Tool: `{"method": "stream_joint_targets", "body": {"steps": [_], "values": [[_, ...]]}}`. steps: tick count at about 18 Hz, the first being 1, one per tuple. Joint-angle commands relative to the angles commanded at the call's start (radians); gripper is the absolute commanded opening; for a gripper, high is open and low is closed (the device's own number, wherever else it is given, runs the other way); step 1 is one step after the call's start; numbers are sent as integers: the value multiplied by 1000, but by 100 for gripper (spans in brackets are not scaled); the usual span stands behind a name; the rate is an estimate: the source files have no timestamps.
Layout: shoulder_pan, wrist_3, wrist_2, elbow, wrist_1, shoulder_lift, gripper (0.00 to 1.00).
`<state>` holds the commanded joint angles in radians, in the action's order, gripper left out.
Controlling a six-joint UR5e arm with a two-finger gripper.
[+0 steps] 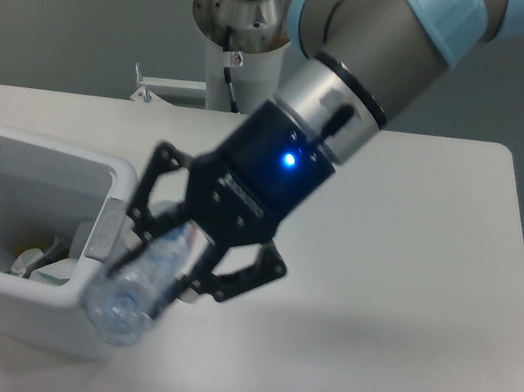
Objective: Place the trash in the trash can
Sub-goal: 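Carry the bottle over the white bin and lower it inside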
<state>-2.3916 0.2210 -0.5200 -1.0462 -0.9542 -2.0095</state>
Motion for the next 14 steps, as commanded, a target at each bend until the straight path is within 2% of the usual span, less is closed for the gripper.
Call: {"method": "stream_joint_targets", "body": {"steps": [6,8,9,10,12,14], "values": [[81,-17,-9,-27,32,-17,27],[106,-5,-11,-64,78,-17,30],[118,-3,-12,-86,115,-17,38],[129,-3,-17,-109,142,-14,39],[150,17,-47,-139,160,-6,42],[169,105,-63,-179,160,18,80]]}}
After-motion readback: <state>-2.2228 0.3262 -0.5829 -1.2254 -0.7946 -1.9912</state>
